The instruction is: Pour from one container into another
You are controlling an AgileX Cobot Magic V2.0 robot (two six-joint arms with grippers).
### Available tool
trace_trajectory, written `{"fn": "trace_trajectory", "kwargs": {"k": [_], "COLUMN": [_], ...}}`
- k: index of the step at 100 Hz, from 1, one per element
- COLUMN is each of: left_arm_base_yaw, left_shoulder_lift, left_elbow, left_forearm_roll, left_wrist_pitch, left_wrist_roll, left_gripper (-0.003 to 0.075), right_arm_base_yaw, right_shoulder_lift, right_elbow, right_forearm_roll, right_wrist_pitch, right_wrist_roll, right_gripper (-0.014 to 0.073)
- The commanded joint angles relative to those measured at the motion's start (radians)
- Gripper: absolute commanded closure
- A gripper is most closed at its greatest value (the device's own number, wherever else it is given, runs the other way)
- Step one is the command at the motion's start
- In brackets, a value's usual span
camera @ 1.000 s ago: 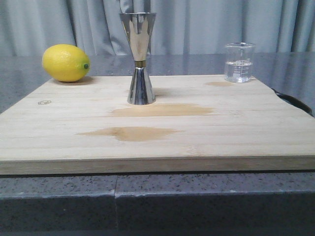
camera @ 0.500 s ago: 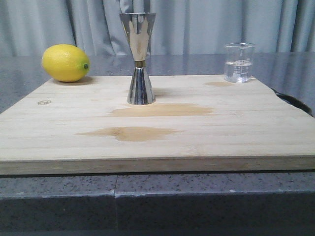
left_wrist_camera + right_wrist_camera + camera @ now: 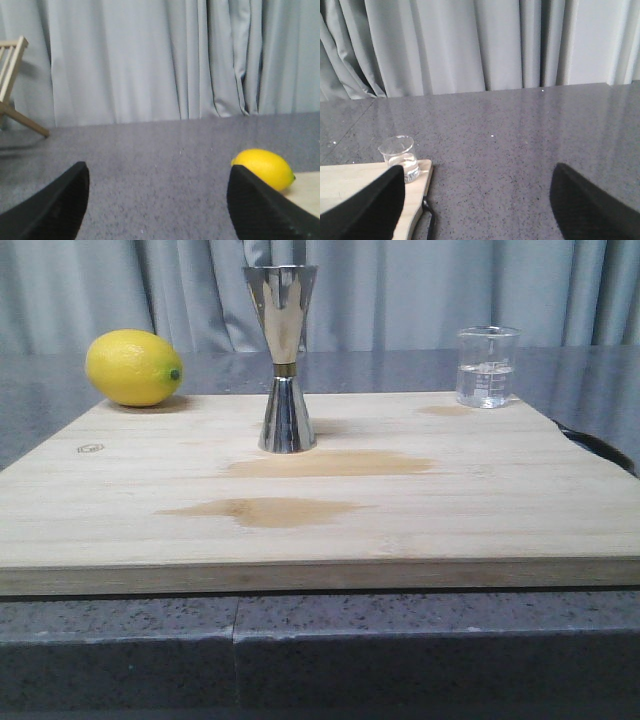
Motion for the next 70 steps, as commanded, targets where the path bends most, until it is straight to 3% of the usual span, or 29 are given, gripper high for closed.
{"fn": "trace_trajectory", "kwargs": {"k": [1,24,45,70], "left_arm_base_yaw": [0.003,0.003,0.003,0.003], "left_shoulder_lift": [0.071,0.278,0.487,0.704], "left_elbow": [-0.086,-0.247,-0.323,-0.326], "left_forearm_roll": [-0.008,-0.088,-0.411,-0.906], "left_wrist_pitch": [0.054,0.277,0.435,0.489], "left_wrist_roll": [-0.002,0.043,0.355,0.925], "left_gripper": [0.0187,0.0187,0.0188,0.0188], "right_arm_base_yaw": [-0.005,-0.005,-0.005,-0.005], "right_shoulder_lift": [0.024,0.076,0.092,0.092], "right_elbow": [-0.072,-0.151,-0.152,-0.152], "right_forearm_roll": [-0.01,-0.01,0.004,0.004], "right_wrist_pitch": [0.009,0.137,0.137,0.137], "right_wrist_roll": [-0.009,-0.009,-0.009,-0.009], "right_gripper": [0.0073,0.0073,0.0073,0.0073]}}
